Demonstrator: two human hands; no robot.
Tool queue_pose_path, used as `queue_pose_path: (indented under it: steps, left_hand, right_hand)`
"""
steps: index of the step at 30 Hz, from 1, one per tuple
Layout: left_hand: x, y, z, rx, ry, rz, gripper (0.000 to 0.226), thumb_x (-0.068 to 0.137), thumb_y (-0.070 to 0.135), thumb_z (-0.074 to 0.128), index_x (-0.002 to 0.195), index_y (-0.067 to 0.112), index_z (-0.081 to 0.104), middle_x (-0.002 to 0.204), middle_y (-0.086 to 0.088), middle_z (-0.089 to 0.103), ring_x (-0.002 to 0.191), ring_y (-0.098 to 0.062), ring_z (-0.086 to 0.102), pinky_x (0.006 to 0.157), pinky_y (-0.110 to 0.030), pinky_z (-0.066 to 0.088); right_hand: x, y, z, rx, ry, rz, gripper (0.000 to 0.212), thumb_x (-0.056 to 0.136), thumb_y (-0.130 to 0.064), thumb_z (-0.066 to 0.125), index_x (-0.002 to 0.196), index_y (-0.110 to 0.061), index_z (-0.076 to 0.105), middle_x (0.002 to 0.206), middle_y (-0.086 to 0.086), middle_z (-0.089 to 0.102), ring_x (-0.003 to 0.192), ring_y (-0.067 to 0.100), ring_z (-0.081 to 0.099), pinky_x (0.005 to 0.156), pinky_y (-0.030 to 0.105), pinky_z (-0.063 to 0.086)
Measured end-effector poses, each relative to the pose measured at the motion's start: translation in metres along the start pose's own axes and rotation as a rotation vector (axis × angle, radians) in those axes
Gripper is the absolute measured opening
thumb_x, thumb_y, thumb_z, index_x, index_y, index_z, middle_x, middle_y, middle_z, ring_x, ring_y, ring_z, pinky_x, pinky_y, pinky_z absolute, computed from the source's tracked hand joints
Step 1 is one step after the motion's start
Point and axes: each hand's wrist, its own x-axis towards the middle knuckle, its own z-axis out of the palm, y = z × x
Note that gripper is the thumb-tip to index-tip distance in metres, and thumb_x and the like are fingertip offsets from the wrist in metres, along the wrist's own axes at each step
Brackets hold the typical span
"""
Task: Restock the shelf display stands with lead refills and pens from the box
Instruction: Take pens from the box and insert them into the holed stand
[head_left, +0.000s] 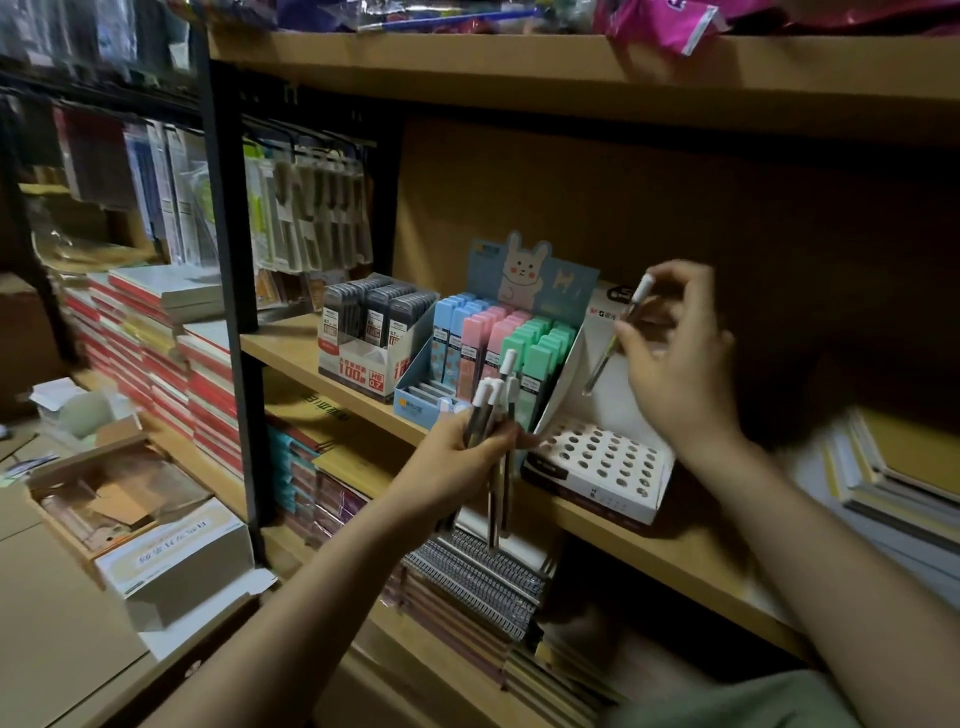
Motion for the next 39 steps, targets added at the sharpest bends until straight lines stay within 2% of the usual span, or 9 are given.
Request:
queue_pose_path:
  steps: [4,6,9,13,19,21,30,36,39]
  left_hand:
    - [0.0,0.002,0.008,0.04,-0.016,0.028,0.027,0.1,0.022,0.049,0.117,0.006,0.062,0.084,0.017,0.069,0.069,0.008,0.065,0.061,-0.025,0.055]
    - [-0.001,0.004,0.011,0.027,-0.035,0.045,0.028,0.1,0.02,0.048,0.118,0.004,0.061,0.094,0.022,0.055,0.092,0.005,0.051,0.09,-0.05,0.043]
    - [-0.001,0.004,0.011,0.008,-0.031,0.038,0.027,0.1,0.02,0.048,0.117,0.005,0.062,0.095,0.023,0.051,0.092,0.004,0.04,0.1,-0.062,0.032]
    - [0.0,0.001,0.011,0.038,-0.008,0.04,0.026,0.1,0.021,0.049,0.116,0.008,0.065,0.093,0.024,0.052,0.091,0.004,0.045,0.092,-0.057,0.042]
    - [0.005,-0.003,0.012,0.024,0.044,-0.004,0.025,0.099,0.022,0.051,0.112,0.007,0.066,0.078,0.012,0.067,0.045,0.01,0.051,0.045,-0.008,0.035]
    - [0.006,-0.004,0.013,-0.001,0.053,-0.02,0.024,0.098,0.022,0.052,0.11,0.007,0.067,0.054,0.013,0.064,0.046,0.007,0.051,0.043,-0.008,0.035]
    - [0.007,-0.003,0.014,-0.05,0.086,-0.086,0.026,0.095,0.025,0.056,0.106,0.004,0.067,0.048,0.019,0.058,0.042,0.008,0.05,0.042,-0.008,0.036]
    - [0.003,-0.004,0.016,-0.062,0.111,-0.093,0.02,0.093,0.03,0.058,0.093,0.015,0.071,0.053,0.017,0.058,0.052,0.0,0.051,0.052,-0.016,0.038]
    - [0.0,-0.007,0.011,-0.132,0.088,-0.093,0.026,0.091,0.036,0.061,0.092,0.013,0.073,0.075,-0.008,0.063,0.058,-0.012,0.048,0.057,-0.022,0.038]
  right_hand:
    - [-0.01,0.017,0.013,-0.022,-0.004,-0.016,0.052,0.088,-0.007,0.067,0.124,-0.032,0.039,0.108,0.006,0.062,0.091,0.012,0.066,0.063,0.019,0.058]
    - [-0.012,0.022,0.017,-0.036,-0.02,-0.009,0.051,0.089,-0.007,0.066,0.124,-0.031,0.039,0.104,0.004,0.062,0.088,0.011,0.067,0.064,0.023,0.059]
    - [-0.016,0.026,0.022,-0.071,-0.038,-0.02,0.049,0.09,-0.007,0.066,0.124,-0.03,0.04,0.097,-0.002,0.063,0.084,0.006,0.066,0.064,0.025,0.06]
    - [-0.013,0.027,0.022,-0.084,-0.043,-0.009,0.047,0.09,-0.008,0.066,0.123,-0.029,0.041,0.096,-0.005,0.063,0.085,0.006,0.066,0.066,0.022,0.057]
    - [-0.004,0.025,0.025,-0.182,-0.036,-0.002,0.038,0.089,-0.01,0.069,0.119,-0.021,0.049,0.087,-0.008,0.06,0.075,0.009,0.068,0.063,0.028,0.059]
    - [-0.004,0.025,0.027,-0.204,-0.072,0.007,0.038,0.088,-0.008,0.069,0.117,-0.024,0.05,0.081,-0.009,0.061,0.074,0.01,0.068,0.062,0.026,0.058]
    - [-0.007,0.026,0.03,-0.287,-0.083,-0.016,0.037,0.089,-0.01,0.068,0.116,-0.026,0.05,0.076,-0.012,0.058,0.069,-0.001,0.061,0.052,0.005,0.041]
    - [-0.018,0.023,0.035,-0.307,-0.151,0.014,0.042,0.09,-0.007,0.064,0.123,-0.027,0.048,0.083,-0.007,0.06,0.076,0.014,0.068,0.065,0.028,0.059]
    - [-0.018,0.015,0.023,-0.315,-0.104,-0.015,0.043,0.092,-0.018,0.064,0.131,-0.028,0.049,0.089,-0.007,0.059,0.071,0.006,0.064,0.062,0.023,0.055]
